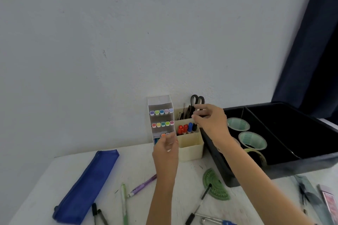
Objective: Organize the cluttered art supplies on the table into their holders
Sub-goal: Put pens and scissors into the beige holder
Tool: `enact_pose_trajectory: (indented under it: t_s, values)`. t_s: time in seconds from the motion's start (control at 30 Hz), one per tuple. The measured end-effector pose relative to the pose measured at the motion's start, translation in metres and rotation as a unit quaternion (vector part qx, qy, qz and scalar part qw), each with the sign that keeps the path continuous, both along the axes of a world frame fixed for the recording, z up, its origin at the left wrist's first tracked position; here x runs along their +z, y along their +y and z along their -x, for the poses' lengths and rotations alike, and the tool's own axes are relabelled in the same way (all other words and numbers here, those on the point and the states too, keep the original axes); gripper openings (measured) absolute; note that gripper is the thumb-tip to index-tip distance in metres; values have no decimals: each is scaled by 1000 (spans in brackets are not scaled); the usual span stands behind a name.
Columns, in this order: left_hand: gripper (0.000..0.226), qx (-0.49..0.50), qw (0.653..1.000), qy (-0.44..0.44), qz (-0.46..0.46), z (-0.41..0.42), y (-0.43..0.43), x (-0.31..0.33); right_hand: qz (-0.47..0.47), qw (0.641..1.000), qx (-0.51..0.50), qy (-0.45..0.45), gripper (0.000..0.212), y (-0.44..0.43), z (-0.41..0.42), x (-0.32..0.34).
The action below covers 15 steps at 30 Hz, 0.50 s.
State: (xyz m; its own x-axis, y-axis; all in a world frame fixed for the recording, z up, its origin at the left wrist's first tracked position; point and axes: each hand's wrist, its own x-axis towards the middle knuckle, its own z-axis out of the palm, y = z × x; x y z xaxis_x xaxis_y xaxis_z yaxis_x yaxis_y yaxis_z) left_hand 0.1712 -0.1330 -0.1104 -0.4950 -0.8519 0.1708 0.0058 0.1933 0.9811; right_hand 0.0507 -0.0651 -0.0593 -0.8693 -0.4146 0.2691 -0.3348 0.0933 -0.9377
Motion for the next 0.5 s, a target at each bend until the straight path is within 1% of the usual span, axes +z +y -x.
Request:
enact_pose_trajectory:
  t_s: [0.1, 0.23, 0.37, 0.5]
  values:
    - [17, -12, 999, 33, -18, -21, 19, 12, 42, 996, 52, -51, 21, 36, -32, 2]
    - [20, -2, 998, 46, -49, -47, 49, 5, 41, 989, 100, -96, 15, 73, -62, -9]
    - [20, 22, 997, 27, -75, -73, 69, -14, 29, 982, 110, -152, 14, 93, -81, -35]
    - [21, 67, 993, 3, -96, -95, 80, -31, -19, 971, 141, -194, 13, 101, -97, -62]
